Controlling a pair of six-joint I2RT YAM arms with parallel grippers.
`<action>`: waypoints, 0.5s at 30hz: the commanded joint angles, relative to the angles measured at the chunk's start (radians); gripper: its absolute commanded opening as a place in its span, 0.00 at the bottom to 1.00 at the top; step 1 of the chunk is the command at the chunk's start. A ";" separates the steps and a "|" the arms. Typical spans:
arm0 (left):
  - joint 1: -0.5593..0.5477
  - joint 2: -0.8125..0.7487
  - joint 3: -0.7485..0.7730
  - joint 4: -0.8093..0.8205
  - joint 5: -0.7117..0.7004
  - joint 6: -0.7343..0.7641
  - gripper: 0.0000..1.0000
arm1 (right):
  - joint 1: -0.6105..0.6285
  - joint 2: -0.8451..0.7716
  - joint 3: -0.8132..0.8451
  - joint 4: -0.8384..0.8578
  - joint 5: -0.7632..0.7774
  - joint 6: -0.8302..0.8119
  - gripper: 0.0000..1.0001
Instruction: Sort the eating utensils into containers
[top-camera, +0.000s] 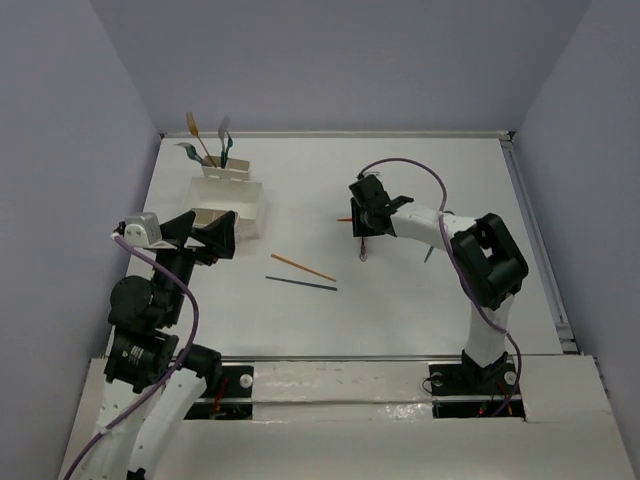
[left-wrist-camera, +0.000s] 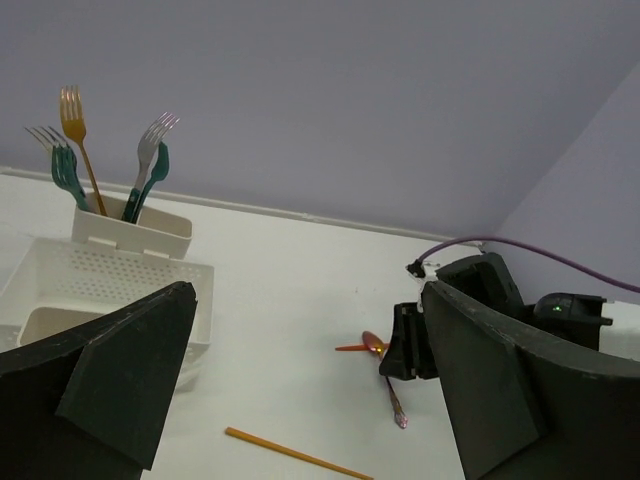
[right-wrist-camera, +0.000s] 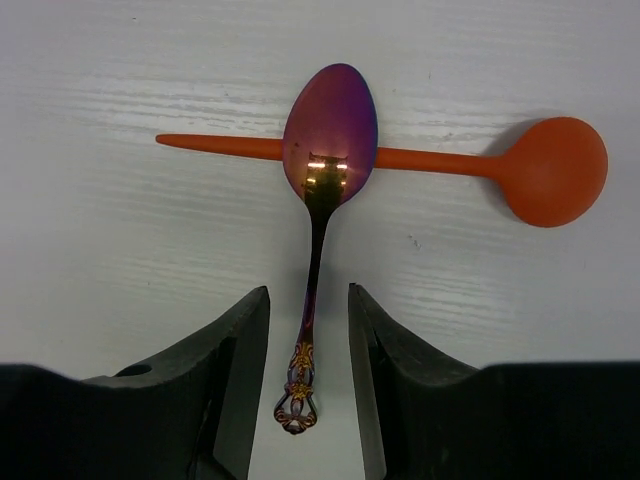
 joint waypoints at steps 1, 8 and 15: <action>-0.019 -0.051 -0.026 0.087 -0.060 0.018 0.99 | -0.008 0.047 0.075 -0.038 0.017 -0.013 0.42; -0.030 -0.064 0.072 0.053 -0.130 -0.014 0.99 | -0.008 0.082 0.075 -0.036 0.005 -0.002 0.38; -0.030 -0.033 0.085 0.128 -0.085 -0.036 0.99 | -0.017 0.103 0.075 -0.024 -0.001 -0.001 0.30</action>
